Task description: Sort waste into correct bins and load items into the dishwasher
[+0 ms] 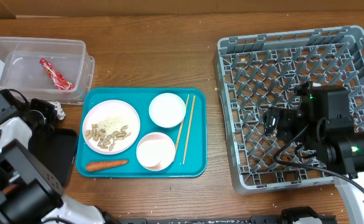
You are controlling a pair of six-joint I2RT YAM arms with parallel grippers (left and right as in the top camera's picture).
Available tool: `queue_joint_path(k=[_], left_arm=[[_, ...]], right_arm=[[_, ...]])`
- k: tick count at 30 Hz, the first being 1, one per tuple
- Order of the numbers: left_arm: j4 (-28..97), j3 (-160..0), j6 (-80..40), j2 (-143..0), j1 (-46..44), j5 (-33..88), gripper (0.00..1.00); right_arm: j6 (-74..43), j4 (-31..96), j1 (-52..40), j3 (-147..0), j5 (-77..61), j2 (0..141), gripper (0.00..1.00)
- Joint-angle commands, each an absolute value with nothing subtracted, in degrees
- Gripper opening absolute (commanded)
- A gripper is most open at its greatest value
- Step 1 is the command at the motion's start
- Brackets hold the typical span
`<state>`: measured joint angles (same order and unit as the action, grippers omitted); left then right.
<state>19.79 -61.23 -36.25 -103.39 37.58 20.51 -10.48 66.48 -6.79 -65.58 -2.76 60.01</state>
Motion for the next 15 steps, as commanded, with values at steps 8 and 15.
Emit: queue_joint_path(k=[8,15], left_arm=[[21.1,-63.3,-34.3,-84.0,37.8,23.8,0.04],[5.2,-63.3,-34.3,-85.2,33.1,20.8,0.04]], right_arm=[[-10.7,66.2,-6.7,-67.2,-3.0,59.8,1.0],[-10.7,66.2,-6.7,-67.2,-3.1,59.8,1.0]])
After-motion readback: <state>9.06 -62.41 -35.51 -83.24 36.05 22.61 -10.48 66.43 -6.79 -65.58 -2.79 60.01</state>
